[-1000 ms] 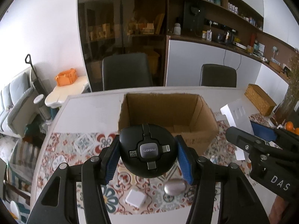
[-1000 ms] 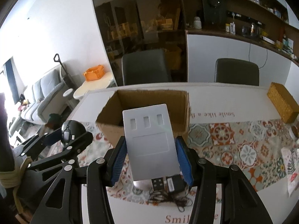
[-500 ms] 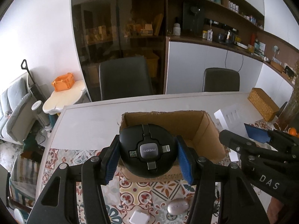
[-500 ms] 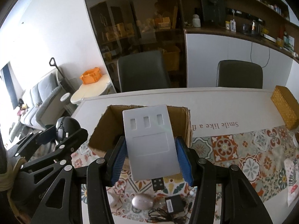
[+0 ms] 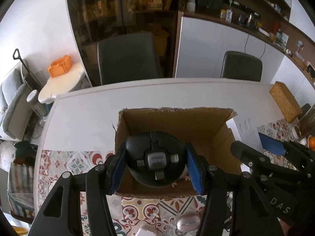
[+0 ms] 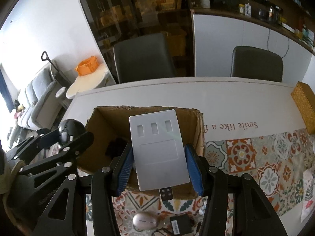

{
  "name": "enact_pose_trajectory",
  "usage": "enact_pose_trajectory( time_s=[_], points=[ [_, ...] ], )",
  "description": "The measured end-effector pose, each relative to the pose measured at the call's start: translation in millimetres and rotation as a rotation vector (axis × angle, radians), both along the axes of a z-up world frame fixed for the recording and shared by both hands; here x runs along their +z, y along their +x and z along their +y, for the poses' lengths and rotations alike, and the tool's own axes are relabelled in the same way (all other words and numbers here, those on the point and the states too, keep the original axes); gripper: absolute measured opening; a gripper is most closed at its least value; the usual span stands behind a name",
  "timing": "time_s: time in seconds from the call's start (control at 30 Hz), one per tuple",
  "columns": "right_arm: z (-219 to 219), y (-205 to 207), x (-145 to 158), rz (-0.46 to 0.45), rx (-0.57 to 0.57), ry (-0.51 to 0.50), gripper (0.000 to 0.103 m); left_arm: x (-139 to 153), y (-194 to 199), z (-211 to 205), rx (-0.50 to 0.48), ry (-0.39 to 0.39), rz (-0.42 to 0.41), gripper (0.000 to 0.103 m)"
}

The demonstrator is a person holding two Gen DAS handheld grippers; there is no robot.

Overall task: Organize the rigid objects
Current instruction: 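Carry organizer and white hub into cardboard box and open both tools, then withdraw both tools from the box toward remaining table items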

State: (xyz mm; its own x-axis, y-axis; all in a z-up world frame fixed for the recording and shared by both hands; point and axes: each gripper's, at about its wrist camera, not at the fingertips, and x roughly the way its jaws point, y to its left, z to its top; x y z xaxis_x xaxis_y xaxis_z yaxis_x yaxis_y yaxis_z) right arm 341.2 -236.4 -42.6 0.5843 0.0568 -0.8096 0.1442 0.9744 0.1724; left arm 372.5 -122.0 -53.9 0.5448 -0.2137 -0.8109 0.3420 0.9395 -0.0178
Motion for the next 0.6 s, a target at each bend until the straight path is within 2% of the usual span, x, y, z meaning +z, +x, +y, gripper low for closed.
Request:
enact_pose_trajectory(
  time_s=[0.07,0.13,0.17,0.23,0.43,0.47,0.5,0.6],
  points=[
    [-1.5,6.6,-4.7,0.019,0.002,0.005,0.052,-0.1,2.0,-0.3,0.011,0.024,-0.012,0.062],
    [-3.7,10.2,-8.4,0.029,-0.001,0.012,0.052,1.3,2.1,-0.1,0.022,0.045,-0.034,0.075],
    [-3.6,11.8,-9.3,0.033,-0.003,0.014,0.052,2.3,1.0,0.7,0.03,0.057,-0.047,0.076],
    [-2.7,14.0,-11.0,0.04,0.002,0.018,0.052,4.1,-3.6,5.3,0.061,0.088,-0.08,0.087],
    [3.8,20.3,-15.2,0.057,0.023,0.008,0.053,6.8,-18.6,27.5,0.151,0.118,-0.16,0.097],
    [5.3,20.6,-15.8,0.062,0.025,0.006,0.061,6.7,-20.5,30.3,0.163,0.124,-0.172,0.097],
    [7.1,19.8,-16.3,0.061,0.021,0.001,0.074,6.7,-23.4,33.7,0.18,0.133,-0.184,0.099],
    [11.1,15.8,-14.9,0.055,0.003,-0.017,0.078,4.6,-29.7,43.0,0.194,0.137,-0.183,0.102]
  ],
)
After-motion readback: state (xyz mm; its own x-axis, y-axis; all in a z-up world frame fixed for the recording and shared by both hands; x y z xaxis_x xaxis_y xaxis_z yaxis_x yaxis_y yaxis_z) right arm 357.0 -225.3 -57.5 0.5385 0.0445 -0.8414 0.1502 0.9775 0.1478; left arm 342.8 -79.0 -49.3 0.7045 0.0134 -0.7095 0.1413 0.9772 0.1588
